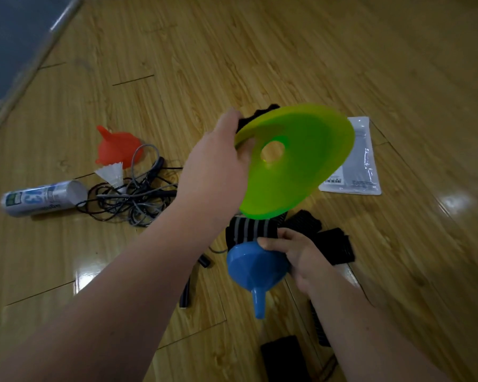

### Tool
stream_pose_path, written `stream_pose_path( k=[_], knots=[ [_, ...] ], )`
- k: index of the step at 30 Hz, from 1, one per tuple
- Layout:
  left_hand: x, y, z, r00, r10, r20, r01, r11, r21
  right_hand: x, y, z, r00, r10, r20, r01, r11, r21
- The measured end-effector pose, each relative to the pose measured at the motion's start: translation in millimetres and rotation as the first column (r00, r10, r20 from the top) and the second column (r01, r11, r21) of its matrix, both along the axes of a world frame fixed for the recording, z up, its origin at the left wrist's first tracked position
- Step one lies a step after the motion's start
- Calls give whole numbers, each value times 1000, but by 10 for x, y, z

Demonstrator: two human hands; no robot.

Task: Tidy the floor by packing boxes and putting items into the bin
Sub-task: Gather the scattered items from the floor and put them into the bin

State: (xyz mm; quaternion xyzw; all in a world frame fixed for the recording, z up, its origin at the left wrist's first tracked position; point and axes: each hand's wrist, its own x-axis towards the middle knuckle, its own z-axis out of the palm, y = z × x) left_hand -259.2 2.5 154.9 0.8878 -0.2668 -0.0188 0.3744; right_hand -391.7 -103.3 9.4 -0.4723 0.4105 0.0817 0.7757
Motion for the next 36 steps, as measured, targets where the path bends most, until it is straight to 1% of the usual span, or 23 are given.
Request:
stream_pose_path(
  k=[1, 2, 3, 4, 5, 6, 7, 8, 9, 11, 13, 17, 19, 22, 25, 27, 29, 30, 33, 36],
  knots=[
    [20, -1, -14, 996, 30, -86, -36, 997, -64, 3, 0, 15, 1000, -19, 14, 18, 1000, 12],
    [55, 6, -45, 975, 66, -212, -98, 984, -146, -1, -5, 33, 999, -39, 28, 39, 999, 29],
    [90, 17, -77, 924, 94, -370, -190, 954, -233, -2, -9, 57, 997, -64, 41, 62, 997, 50],
    [119, 27, -110, 837, 103, -538, -305, 904, -300, -8, -18, 93, 994, -89, 58, 84, 994, 76],
    [144, 30, -131, 724, 87, -684, -421, 842, -338, -12, -28, 135, 991, -115, 75, 107, 989, 103],
    [150, 25, -133, 613, 54, -788, -524, 774, -355, -26, -30, 179, 986, -147, 84, 135, 981, 136],
    [135, 12, -109, 525, 22, -851, -603, 715, -354, -39, -22, 243, 980, -180, 80, 165, 972, 166],
    [114, -13, -67, 460, 5, -888, -658, 673, -337, -51, -12, 329, 975, -208, 73, 191, 963, 191],
    [53, -55, 19, 402, 2, -916, -694, 653, -304, -118, -2, 456, 969, -241, 59, 223, 952, 211],
    [-47, -104, 214, 339, 17, -941, -729, 636, -251, -209, 55, 668, 949, -311, 46, 291, 925, 245],
    [-170, -145, 491, 303, 39, -952, -735, 646, -207, -316, 97, 944, 938, -344, 38, 325, 913, 245],
    [-561, -180, 1194, 258, 16, -966, -721, 669, -181, -633, 35, 1678, 902, -425, 69, 401, 887, 229],
    [-754, -174, 1608, 239, 31, -971, -710, 688, -153, -811, -47, 2168, 891, -449, 71, 422, 875, 236],
    [-1031, -169, 2415, 210, 60, -976, -709, 696, -110, -1169, -186, 3073, 874, -477, 86, 456, 870, 188],
    [-1290, -208, 3422, 181, 22, -983, -701, 705, -114, -1502, -266, 4215, 860, -498, 109, 488, 866, 111],
    [-1499, -244, 4102, 167, 27, -986, -693, 714, -98, -1795, -263, 4975, 851, -518, 83, 517, 855, 41],
    [-1661, -312, 4779, 178, -28, -984, -650, 747, -139, -2053, -291, 5710, 834, -548, 70, 550, 835, -18],
    [-1747, -309, 4979, 166, -53, -985, -637, 756, -148, -2193, -260, 5938, 830, -553, 69, 556, 830, -34],
    [-2044, -354, 5644, 137, -122, -983, -597, 781, -181, -2648, -117, 6670, 777, -626, 74, 630, 771, -90],
    [-2423, -442, 6170, 125, -188, -974, -472, 852, -225, -3127, 103, 7215, 646, -760, 75, 759, 629, -165]
  ],
)
